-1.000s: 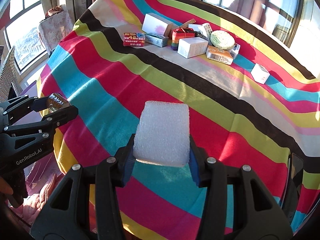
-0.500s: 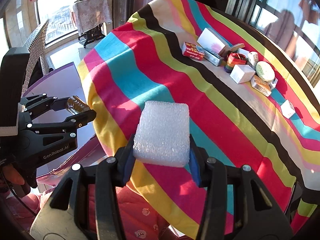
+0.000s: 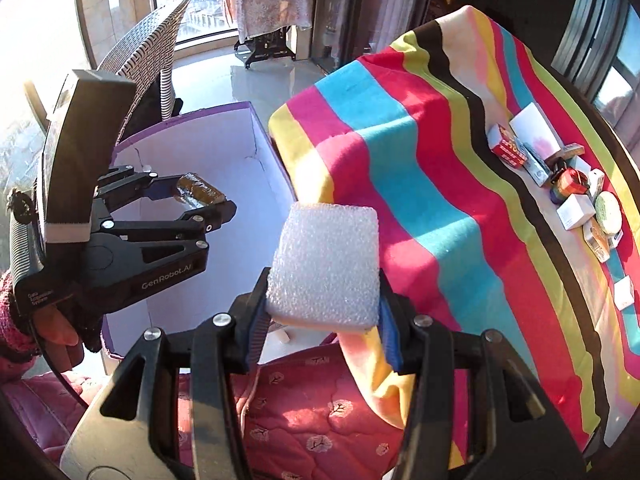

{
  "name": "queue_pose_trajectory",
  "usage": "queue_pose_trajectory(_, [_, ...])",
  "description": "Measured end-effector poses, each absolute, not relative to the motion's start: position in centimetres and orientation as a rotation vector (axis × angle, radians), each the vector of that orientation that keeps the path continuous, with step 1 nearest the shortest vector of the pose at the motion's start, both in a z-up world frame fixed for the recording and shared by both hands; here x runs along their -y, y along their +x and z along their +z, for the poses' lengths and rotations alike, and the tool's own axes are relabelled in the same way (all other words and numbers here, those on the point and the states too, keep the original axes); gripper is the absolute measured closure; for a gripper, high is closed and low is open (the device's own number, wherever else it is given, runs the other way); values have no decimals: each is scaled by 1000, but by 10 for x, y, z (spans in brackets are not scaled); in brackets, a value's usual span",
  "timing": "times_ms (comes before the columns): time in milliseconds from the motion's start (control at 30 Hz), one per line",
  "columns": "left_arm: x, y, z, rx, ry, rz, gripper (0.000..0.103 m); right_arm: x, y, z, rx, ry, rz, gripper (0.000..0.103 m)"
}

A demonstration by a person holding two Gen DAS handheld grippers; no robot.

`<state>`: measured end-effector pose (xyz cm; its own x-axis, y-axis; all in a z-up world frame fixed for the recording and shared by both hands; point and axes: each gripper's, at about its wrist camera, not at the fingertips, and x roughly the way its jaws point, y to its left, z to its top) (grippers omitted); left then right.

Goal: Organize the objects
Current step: 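Release the gold card and foam block into the white box, then move both grippers back over the table toward the boxes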

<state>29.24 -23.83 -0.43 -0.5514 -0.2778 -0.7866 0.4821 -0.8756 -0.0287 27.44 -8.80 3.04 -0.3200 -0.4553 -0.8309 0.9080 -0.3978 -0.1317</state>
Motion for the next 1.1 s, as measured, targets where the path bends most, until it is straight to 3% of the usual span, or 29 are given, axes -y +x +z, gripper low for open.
queue_pose_trajectory(367, [285, 322, -7, -315, 1107, -2251, 55, 131, 321, 6, -826, 856, -1656, 51])
queue_pose_trajectory(500, [290, 328, -3, -353, 1073, -2233, 26, 122, 306, 8, -747, 899, -1664, 35])
queue_pose_trajectory(567, [290, 328, 2, -364, 1041, -2250, 21, 109, 287, 15, -664, 935, -1698, 32])
queue_pose_trajectory(833, [259, 293, 18, -392, 1075, -2353, 19, 34, 196, 49, -491, 983, -1963, 25])
queue_pose_trajectory(1100, [144, 191, 41, -314, 1224, -2694, 19, -74, 106, 34, -211, 1204, -2230, 22])
